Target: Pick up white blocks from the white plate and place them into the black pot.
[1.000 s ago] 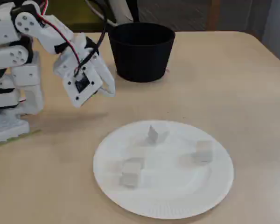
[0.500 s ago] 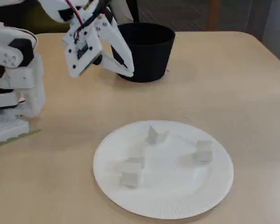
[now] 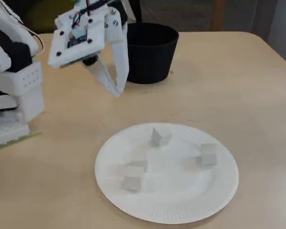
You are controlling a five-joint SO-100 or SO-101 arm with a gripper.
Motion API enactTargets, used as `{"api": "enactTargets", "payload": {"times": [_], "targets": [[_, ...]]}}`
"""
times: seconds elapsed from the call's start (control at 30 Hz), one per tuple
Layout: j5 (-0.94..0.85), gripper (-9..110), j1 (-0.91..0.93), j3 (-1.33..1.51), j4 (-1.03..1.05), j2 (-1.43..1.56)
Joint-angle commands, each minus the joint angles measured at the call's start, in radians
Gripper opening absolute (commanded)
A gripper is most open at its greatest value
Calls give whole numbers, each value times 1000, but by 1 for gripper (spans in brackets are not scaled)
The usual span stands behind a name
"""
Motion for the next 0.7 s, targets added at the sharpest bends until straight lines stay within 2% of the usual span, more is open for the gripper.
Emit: {"api": "enactTargets", "payload": {"times": [0.0, 0.37, 0.53, 0.67], "targets": [[-29, -2, 55, -103, 38, -135], [-14, -1, 89, -114, -9, -336], [-40, 26, 133, -115, -21, -360], [-46, 33, 172, -118, -44, -408]]}}
